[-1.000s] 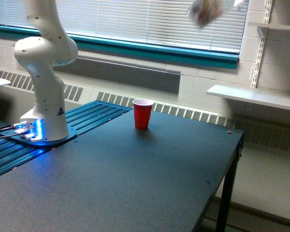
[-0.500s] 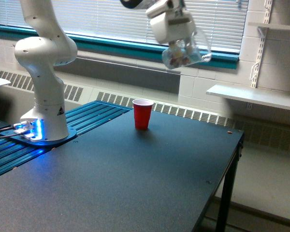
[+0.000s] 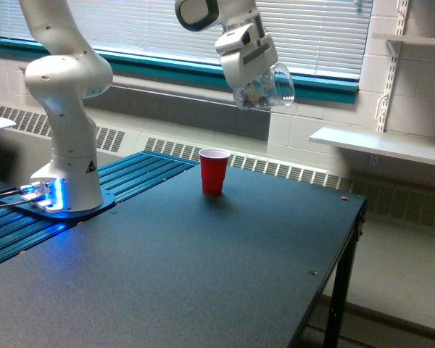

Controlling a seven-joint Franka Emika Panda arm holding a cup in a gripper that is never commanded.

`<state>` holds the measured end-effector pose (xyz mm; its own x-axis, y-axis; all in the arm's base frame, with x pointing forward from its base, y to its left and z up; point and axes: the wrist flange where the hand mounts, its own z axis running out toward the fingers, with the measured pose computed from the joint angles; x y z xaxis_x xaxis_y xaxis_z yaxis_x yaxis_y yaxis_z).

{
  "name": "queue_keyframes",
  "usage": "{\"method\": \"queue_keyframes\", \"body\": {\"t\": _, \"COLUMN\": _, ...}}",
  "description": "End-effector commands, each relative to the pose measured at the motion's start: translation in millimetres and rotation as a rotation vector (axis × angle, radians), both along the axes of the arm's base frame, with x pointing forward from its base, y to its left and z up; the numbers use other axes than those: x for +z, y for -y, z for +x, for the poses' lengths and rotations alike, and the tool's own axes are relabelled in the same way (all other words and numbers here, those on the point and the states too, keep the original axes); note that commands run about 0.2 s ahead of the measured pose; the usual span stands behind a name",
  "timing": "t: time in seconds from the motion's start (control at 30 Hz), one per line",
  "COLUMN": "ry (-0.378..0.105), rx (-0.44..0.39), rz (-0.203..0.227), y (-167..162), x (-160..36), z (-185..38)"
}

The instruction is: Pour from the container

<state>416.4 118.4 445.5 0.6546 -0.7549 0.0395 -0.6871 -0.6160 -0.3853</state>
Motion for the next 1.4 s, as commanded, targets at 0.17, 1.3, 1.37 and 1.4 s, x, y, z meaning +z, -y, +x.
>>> {"method": "queue_keyframes", "body": {"t": 0.17, "ry": -0.067, "rx": 0.215, "rz": 0.036, "y": -88.8, "x": -29.9, "z": -56.8}}
{"method": "queue_keyframes", "body": {"t": 1.3, "ry": -0.232, "rx": 0.320, "rz": 0.187, "y": -151.4, "x": -52.3, "z": -186.8}}
{"method": "queue_keyframes", "body": {"t": 1.37, "ry": -0.244, "rx": 0.300, "rz": 0.175, "y": -145.9, "x": -55.9, "z": -189.5}}
{"method": "queue_keyframes", "body": {"t": 1.4, "ry": -0.253, "rx": 0.288, "rz": 0.171, "y": -143.1, "x": -57.7, "z": -190.9}}
